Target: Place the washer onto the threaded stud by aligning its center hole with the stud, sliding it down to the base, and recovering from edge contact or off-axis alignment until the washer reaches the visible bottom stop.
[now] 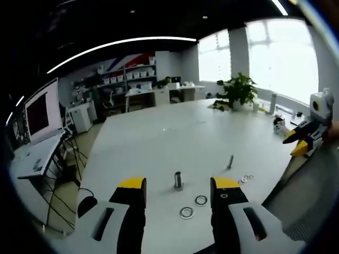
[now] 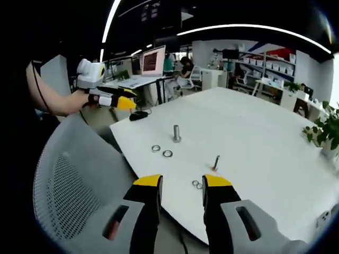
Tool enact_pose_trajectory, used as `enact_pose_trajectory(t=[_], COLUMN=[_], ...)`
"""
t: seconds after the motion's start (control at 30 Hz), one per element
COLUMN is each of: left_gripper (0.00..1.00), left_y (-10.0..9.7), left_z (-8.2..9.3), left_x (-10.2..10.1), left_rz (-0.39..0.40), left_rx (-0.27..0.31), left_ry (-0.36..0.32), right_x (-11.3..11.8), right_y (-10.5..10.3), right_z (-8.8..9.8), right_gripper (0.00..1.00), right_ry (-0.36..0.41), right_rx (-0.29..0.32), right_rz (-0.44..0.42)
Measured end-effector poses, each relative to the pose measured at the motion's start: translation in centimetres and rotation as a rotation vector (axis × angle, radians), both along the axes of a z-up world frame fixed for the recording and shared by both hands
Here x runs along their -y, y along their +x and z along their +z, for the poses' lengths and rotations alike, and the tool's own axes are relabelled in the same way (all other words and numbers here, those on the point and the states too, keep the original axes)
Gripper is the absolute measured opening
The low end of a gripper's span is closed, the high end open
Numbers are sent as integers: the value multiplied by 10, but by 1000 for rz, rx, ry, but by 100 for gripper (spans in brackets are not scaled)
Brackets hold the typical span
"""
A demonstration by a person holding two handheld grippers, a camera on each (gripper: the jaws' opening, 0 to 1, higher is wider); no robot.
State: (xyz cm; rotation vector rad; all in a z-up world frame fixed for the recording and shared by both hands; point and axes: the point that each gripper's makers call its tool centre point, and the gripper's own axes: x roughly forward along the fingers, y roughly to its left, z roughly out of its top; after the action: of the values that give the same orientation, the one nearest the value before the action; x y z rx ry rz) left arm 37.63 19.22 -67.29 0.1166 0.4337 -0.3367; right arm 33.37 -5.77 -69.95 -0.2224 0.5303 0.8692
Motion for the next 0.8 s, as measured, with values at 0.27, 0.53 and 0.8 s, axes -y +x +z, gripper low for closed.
enact_pose_trajectory(t=[0.27, 0.53, 0.8], left_gripper=[46, 46, 44], left_y=[-1, 0, -5], left_z=[-7, -14, -32], left_x=[-2, -6, 4], left_rz=[10, 23, -22], left_rx=[-24, -58, -148], left_ry=[16, 5, 24], right_x=[2, 3, 6], right_y=[0, 1, 3], right_z=[-5, -5, -6], right_gripper=[32, 31, 31], right_ry=[-4, -8, -7], right_rx=[-15, -7, -14], right_rz=[-1, -8, -28])
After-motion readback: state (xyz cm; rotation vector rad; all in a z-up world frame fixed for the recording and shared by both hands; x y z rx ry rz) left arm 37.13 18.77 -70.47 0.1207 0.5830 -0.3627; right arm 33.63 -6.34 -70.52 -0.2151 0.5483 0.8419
